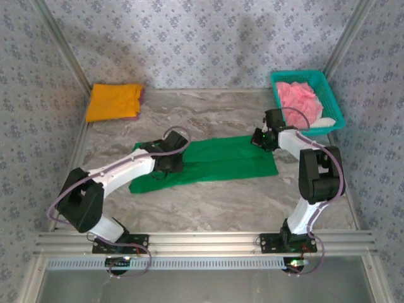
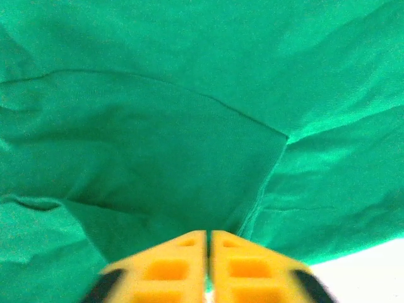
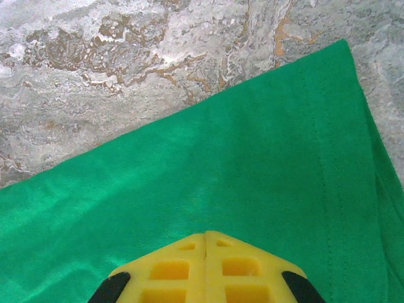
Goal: Fold and stack the t-shirts
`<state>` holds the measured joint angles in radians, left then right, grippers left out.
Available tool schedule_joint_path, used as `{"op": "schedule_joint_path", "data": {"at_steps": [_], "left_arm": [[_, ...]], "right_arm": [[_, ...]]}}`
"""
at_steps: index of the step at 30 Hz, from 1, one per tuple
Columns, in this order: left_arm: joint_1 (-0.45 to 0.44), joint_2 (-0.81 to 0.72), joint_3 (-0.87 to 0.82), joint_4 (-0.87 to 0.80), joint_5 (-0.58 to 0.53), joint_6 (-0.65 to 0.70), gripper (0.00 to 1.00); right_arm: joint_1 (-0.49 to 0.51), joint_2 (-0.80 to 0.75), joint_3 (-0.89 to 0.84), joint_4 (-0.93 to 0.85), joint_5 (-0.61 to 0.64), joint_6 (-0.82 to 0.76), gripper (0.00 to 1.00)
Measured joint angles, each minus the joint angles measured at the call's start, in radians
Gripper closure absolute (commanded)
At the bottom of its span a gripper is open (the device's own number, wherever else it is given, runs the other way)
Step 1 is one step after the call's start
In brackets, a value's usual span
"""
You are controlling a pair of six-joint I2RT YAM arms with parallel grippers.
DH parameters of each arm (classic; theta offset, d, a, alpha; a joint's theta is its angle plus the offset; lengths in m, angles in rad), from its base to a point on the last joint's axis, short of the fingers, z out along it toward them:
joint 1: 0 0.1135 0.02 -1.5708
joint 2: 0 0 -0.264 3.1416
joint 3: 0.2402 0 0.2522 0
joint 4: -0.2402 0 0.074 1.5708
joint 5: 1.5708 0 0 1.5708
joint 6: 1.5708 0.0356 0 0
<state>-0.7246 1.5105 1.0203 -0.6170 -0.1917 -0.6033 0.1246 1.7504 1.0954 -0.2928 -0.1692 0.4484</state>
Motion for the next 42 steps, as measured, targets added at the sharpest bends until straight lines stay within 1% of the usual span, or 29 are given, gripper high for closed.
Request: {"op": "schedule_joint_path", "data": {"at_steps": [2, 5, 6, 8, 9, 11, 13, 17, 19, 22, 25, 28, 33, 36, 38, 39, 42], "left_arm": [[-0.051, -0.014, -0.015, -0.009, -0.026, -0.027, 0.61], [-0.122, -0.056, -0.021, -0.015, -0.062, -0.048, 0.47], [-0.137, -0.075, -0.021, -0.014, -0.073, -0.053, 0.45], [-0.145, -0.116, -0.022, -0.011, -0.095, -0.054, 0.38], [-0.137, -0.137, -0.023, -0.009, -0.106, -0.051, 0.37], [-0.103, -0.168, -0.029, -0.003, -0.111, -0.041, 0.38], [-0.039, -0.187, -0.039, 0.011, -0.105, -0.027, 0.44], [0.091, -0.183, -0.065, 0.04, -0.081, 0.005, 0.5], [0.143, -0.174, -0.084, 0.061, -0.064, 0.011, 0.6], [0.218, -0.149, -0.122, 0.117, -0.018, 0.005, 0.7], [0.284, -0.097, -0.171, 0.187, 0.029, -0.015, 0.74], [0.32, -0.013, -0.192, 0.231, 0.054, -0.027, 0.76], [0.344, 0.095, -0.192, 0.286, 0.092, -0.054, 0.78], [0.363, 0.12, -0.174, 0.325, 0.108, -0.064, 0.79], [0.371, 0.153, -0.143, 0.342, 0.113, -0.065, 0.79], [0.373, 0.175, -0.121, 0.351, 0.114, -0.064, 0.81], [0.382, 0.242, -0.048, 0.368, 0.117, -0.06, 0.81]], "right_arm": [[-0.001, 0.006, 0.0, 0.002, 0.0, 0.0, 1.0], [-0.001, 0.011, 0.0, 0.002, -0.001, 0.0, 1.0], [-0.001, 0.011, 0.0, 0.002, -0.001, 0.0, 1.0], [-0.001, 0.011, 0.0, 0.003, -0.001, 0.0, 1.0], [-0.001, 0.012, 0.0, 0.004, -0.003, 0.0, 1.0], [-0.001, 0.013, 0.0, 0.006, -0.003, 0.0, 1.0], [-0.001, 0.014, 0.0, 0.006, -0.003, 0.0, 1.0], [-0.001, 0.014, 0.0, 0.011, -0.004, 0.0, 1.0], [0.0, 0.014, 0.0, 0.01, -0.004, -0.001, 1.0], [0.013, 0.014, 0.008, -0.013, 0.005, -0.018, 1.0], [0.043, 0.014, 0.036, -0.048, 0.014, -0.031, 1.0], [0.063, 0.029, 0.078, -0.074, 0.015, -0.038, 1.0], [0.046, 0.102, 0.123, -0.082, 0.006, -0.028, 1.0], [0.027, 0.134, 0.108, -0.082, -0.006, -0.008, 1.0], [0.017, 0.135, 0.076, -0.074, -0.014, 0.005, 1.0], [0.012, 0.135, 0.059, -0.064, -0.024, 0.009, 1.0], [0.004, 0.11, 0.019, -0.024, -0.034, 0.018, 1.0]]}}
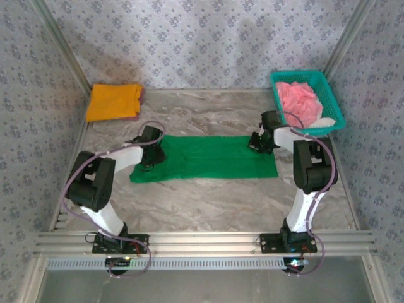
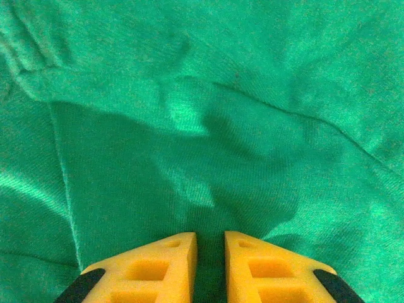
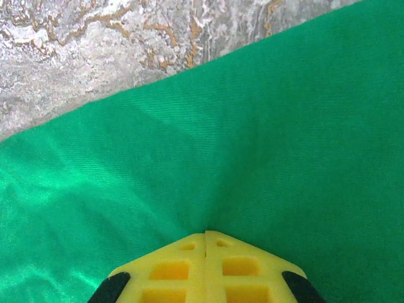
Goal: Fold and stack the t-shirts
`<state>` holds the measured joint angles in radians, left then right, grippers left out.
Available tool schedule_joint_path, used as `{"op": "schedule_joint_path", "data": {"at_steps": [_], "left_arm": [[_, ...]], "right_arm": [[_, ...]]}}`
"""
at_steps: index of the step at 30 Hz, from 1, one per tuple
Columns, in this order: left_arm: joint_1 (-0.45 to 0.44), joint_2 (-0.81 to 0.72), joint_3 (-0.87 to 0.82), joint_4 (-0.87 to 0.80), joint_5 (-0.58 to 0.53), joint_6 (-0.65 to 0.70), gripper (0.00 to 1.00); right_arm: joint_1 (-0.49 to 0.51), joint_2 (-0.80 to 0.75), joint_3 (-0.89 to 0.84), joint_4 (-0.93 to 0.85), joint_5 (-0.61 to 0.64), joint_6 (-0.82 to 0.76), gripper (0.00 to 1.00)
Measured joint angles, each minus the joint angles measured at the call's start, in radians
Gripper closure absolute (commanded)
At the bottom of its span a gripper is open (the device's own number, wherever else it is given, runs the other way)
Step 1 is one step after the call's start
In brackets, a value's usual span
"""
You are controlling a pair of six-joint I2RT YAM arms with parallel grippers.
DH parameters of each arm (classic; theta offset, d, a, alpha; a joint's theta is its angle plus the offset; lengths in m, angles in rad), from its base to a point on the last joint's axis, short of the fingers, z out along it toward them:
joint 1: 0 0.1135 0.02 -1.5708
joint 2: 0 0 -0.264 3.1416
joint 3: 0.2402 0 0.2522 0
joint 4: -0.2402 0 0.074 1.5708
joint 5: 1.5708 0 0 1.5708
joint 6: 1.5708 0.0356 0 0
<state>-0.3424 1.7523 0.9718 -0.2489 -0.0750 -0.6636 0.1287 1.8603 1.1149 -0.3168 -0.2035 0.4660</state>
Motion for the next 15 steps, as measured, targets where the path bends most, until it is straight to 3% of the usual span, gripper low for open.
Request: {"op": "schedule_joint_path", "data": {"at_steps": [8, 15], "left_arm": [[0.06, 0.235, 0.312, -0.021, 0.049, 0.069, 0.8], [0.085, 0.565, 0.842, -0.147, 0.114, 0.207, 0.73]], "right_arm": [[0.02, -0.195, -0.257, 0.054, -0.037, 0.113, 1.0], [0.259, -0.338, -0.435, 0.129, -0.05, 0.298, 1.0]]}}
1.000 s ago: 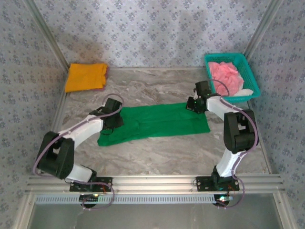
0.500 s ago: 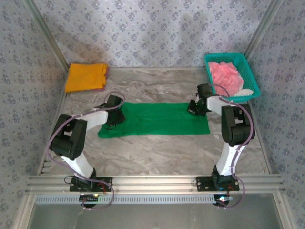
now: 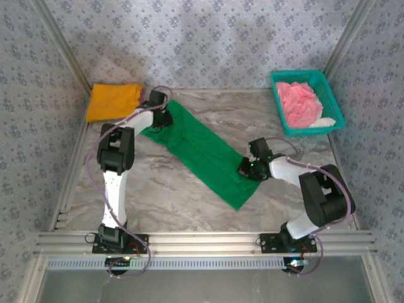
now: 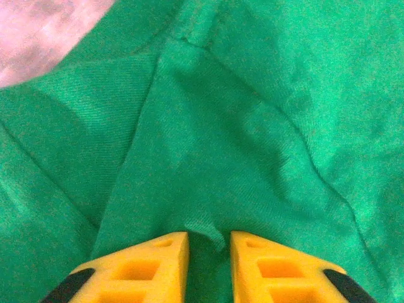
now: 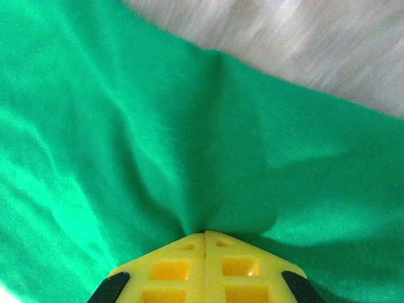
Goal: Fold and stack the t-shirts
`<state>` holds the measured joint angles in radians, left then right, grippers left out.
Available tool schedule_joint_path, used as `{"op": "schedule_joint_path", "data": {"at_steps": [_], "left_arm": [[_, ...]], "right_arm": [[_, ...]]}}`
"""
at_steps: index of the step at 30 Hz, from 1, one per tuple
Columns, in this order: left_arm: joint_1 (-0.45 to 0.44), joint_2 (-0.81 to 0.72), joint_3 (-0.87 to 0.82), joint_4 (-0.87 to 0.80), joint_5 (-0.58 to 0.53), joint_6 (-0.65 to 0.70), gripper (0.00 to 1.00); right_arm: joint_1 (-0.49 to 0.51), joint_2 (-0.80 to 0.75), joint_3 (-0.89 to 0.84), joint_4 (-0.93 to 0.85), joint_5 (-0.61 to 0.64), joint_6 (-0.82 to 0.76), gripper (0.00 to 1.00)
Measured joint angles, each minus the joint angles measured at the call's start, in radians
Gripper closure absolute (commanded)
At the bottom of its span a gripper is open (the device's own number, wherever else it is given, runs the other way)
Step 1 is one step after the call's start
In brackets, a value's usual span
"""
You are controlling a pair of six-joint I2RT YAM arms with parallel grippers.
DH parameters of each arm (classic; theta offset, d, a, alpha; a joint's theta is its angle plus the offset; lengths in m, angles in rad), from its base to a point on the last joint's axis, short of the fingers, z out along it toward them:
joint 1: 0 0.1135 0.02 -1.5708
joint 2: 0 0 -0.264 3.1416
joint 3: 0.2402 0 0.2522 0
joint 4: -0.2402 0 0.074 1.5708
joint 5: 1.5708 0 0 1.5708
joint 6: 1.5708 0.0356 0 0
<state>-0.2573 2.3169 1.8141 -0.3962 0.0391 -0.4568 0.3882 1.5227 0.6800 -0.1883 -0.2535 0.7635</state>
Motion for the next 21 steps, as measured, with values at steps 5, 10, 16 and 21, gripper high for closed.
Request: {"op": "schedule_joint_path", "data": {"at_steps": [5, 10, 16, 21], "left_arm": [[-0.013, 0.283, 0.543, -0.191, 0.044, 0.125, 0.71], [-0.036, 0.347, 0.792, -0.322, 0.042, 0.208, 0.7], [-0.013, -0.119, 0.096, -0.051, 0.061, 0.181, 0.6], [0.012, -0.537, -0.407, 0.192, 0.071, 0.075, 0.61]], "right_arm": [[0.15, -0.029, -0.021, -0.001, -0.018, 0.048, 1.0], [0.205, -0.108, 0.033, -0.117, 0.005, -0.004, 1.0], [0.121, -0.061, 0.264, -0.166, 0.023, -0.134, 1.0], [0.097, 0.17, 0.459, -0.18, 0.013, -0.238, 1.0]]}}
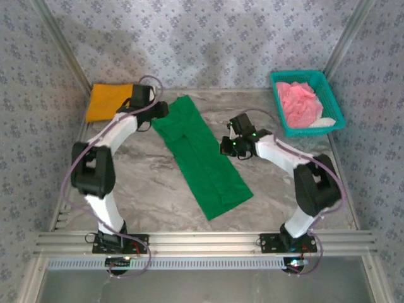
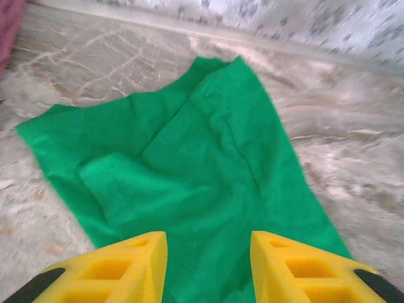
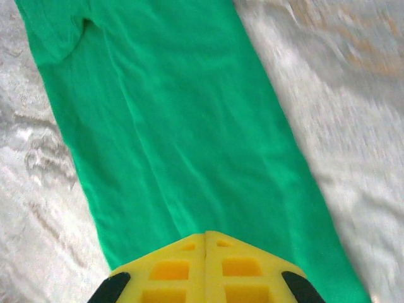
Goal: Fold and stack the t-shirts
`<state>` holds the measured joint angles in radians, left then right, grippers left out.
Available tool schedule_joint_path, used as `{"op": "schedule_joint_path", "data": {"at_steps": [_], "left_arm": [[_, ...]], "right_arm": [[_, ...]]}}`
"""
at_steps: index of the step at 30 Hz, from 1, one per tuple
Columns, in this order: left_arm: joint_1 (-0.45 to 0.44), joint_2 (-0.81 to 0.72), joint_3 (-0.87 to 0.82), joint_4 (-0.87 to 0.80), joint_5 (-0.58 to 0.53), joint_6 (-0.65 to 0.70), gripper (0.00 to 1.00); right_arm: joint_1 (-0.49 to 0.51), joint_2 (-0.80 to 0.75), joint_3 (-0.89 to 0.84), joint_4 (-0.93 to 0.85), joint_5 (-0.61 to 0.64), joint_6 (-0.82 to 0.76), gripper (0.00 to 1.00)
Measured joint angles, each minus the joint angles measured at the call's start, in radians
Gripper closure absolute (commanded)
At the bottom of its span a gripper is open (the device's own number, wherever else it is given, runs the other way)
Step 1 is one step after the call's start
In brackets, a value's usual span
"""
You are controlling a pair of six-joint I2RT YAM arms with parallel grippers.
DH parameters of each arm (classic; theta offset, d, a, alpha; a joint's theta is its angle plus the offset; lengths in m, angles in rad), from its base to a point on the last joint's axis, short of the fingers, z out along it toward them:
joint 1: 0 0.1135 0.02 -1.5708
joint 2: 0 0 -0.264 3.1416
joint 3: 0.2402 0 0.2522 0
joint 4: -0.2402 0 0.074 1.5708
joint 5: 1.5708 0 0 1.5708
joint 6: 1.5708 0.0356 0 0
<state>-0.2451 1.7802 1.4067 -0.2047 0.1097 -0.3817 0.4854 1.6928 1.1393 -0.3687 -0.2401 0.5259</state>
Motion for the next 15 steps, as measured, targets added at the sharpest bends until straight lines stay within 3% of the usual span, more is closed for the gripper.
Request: {"op": "schedule_joint_path", "data": {"at_steps": [2, 6, 10, 15], "left_arm": [[-0.018, -0.098, -0.153, 0.151, -0.013, -0.053, 0.65], [-0.082, -0.129, -0.328, 0.201, -0.025, -0.115, 0.7], [-0.097, 0.01, -0.318, 0.2, -0.032, -0.148, 0.74], [-0.091, 0.175, -0.187, 0.166, -0.065, -0.188, 0.74]], "right_arm": [[-0.011, 0.103, 0.099, -0.079, -0.015, -0.043, 1.0], [-0.02, 0.346, 0.373, -0.118, -0.031, -0.125, 1.0], [-0.021, 0.474, 0.523, -0.154, -0.037, -0.169, 1.0], [-0.018, 0.575, 0.616, -0.185, -0.038, -0.183, 1.0]]}}
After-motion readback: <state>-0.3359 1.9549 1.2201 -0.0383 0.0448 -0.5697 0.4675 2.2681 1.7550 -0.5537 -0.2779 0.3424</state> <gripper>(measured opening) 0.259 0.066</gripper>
